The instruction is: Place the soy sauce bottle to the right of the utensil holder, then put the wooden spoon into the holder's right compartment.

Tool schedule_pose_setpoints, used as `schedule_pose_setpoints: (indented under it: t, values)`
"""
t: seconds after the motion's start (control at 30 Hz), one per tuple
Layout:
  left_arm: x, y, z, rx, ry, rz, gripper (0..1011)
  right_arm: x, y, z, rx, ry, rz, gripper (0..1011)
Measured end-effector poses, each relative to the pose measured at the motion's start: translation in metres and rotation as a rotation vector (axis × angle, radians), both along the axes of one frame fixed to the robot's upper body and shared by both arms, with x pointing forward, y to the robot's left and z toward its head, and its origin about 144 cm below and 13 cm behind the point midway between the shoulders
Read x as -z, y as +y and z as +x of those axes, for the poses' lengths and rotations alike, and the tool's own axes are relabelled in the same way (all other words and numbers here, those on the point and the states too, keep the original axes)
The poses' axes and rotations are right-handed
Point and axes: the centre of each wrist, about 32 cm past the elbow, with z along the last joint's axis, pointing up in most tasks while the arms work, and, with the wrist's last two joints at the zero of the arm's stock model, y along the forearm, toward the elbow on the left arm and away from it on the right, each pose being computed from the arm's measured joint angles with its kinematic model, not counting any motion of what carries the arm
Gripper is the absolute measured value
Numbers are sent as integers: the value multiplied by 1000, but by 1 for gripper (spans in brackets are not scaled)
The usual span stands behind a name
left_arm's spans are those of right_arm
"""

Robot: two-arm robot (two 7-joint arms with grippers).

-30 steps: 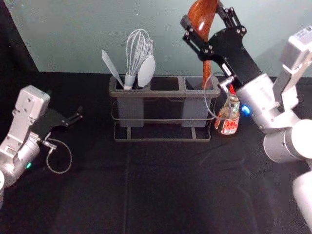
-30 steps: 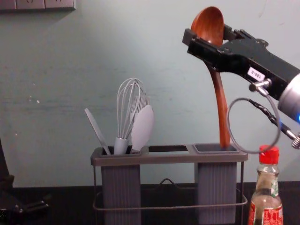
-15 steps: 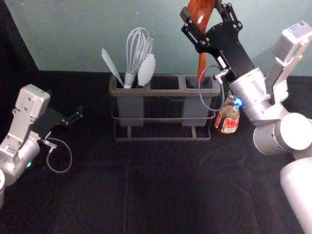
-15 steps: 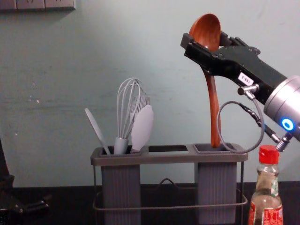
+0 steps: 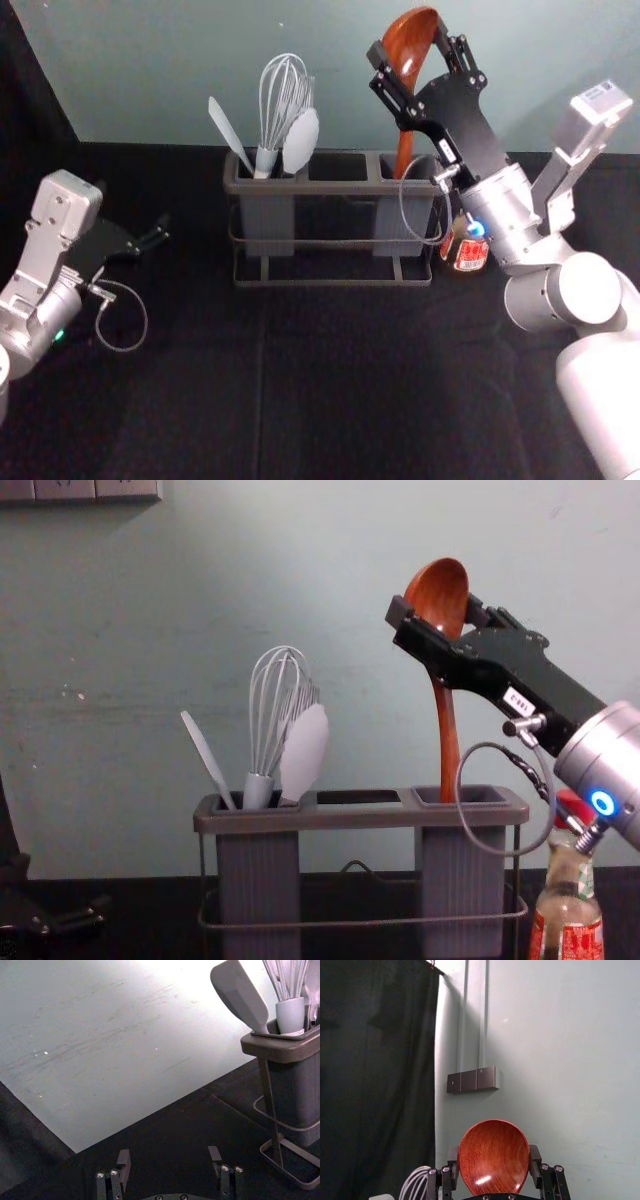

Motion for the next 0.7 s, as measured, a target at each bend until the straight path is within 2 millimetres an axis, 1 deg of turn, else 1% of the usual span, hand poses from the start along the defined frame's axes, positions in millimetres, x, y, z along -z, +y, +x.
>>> schedule_pose_setpoints:
  t: [0.43, 0.7]
  values:
    - [0, 0, 0, 0, 0, 0, 1011, 24, -1, -3, 4, 13, 18, 837]
    - [0, 0, 0, 0, 0, 0, 1011, 32, -2, -6, 0, 18, 22, 837]
